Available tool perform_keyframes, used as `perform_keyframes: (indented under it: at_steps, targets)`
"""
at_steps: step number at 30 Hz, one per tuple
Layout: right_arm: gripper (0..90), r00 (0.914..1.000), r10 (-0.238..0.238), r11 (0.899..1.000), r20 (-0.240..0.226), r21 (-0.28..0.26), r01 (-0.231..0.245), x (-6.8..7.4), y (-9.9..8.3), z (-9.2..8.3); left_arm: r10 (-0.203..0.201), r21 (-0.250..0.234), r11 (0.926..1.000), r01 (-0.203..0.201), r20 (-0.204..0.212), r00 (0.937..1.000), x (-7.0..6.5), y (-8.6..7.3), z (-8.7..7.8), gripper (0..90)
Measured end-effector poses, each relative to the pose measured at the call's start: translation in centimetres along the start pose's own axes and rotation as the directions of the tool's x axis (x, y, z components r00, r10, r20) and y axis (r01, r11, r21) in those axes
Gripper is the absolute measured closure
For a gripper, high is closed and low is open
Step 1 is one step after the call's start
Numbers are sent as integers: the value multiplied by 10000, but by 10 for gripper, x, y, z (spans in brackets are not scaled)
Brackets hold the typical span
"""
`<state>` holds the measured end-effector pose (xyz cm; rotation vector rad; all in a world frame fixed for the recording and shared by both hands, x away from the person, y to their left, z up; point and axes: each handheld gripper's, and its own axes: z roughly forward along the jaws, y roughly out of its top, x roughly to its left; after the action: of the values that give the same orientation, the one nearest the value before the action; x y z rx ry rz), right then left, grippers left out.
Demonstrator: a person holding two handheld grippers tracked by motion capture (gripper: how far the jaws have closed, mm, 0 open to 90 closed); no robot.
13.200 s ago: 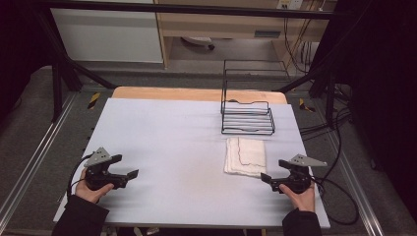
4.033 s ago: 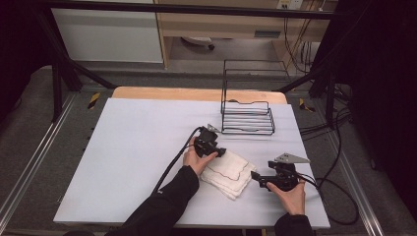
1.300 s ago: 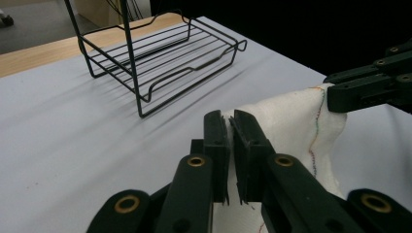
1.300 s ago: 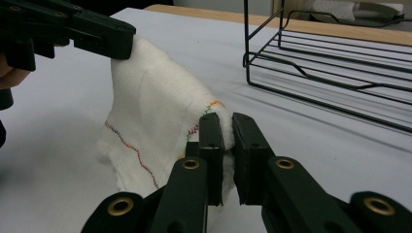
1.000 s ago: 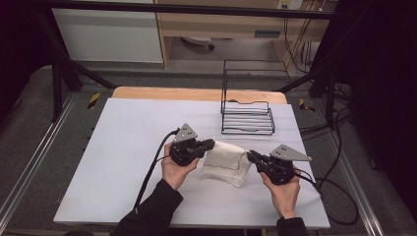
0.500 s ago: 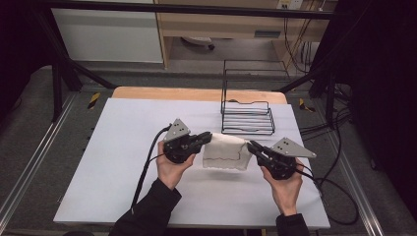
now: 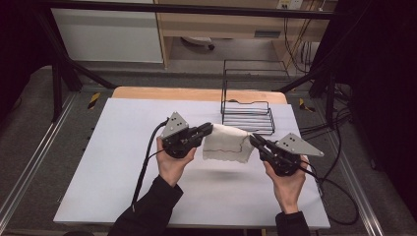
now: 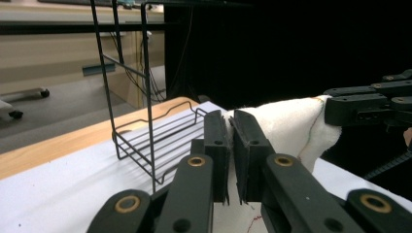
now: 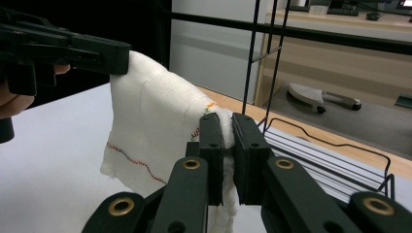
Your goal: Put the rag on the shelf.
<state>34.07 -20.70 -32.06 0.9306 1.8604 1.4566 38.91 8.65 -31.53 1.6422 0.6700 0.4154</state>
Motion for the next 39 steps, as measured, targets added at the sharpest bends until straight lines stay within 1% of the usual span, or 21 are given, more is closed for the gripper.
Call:
perform_keyframes:
  at_steps: [4,7,9,10,15,20,25,29,32,33,36,39]
  targets:
    - [838,9999,-75,9998,116,-159,77,-1,6,-2,-42,-152,9999,43,28,10000,0,3,1,852]
    - [840,9996,-134,9994,260,-319,143,-2,13,-3,5,-250,9997,-5,26,10000,-1,7,2,852]
    - [840,9994,-168,9990,296,-402,180,-3,15,-4,21,-353,9994,-20,31,10000,-2,11,2,852]
    - [841,9993,-183,9985,318,-504,199,-3,18,-4,25,-453,9990,-25,11,10000,-2,14,1,852]
    - [841,9989,-220,9967,406,-768,251,-5,26,-6,67,-647,9979,-67,-4,10000,-2,22,1,852]
    - [842,9986,-235,9954,482,-918,279,-5,31,-6,178,-807,9966,-185,-82,9998,-3,31,3,853]
    - [842,9982,-204,9931,562,-1140,267,-8,37,-8,182,-963,9952,-190,-83,9998,-4,40,5,853]
    - [842,9970,-285,9913,726,-1260,376,-11,44,-9,286,-1057,9940,-296,-114,9995,-5,46,7,852]
    - [842,9961,-291,9902,833,-1336,401,-13,49,-9,231,-1101,9936,-245,-137,9996,-5,50,11,852]
    - [842,9958,-291,9897,864,-1369,408,-14,51,-9,158,-1127,9935,-172,-134,9998,-5,51,12,851]
    - [842,9943,-266,9877,1034,-1507,421,-17,57,-8,170,-1197,9926,-187,-150,9997,-4,56,15,852]
    - [842,9937,-211,9860,1103,-1621,389,-19,62,-7,156,-1288,9915,-177,-178,9997,-3,63,17,851]
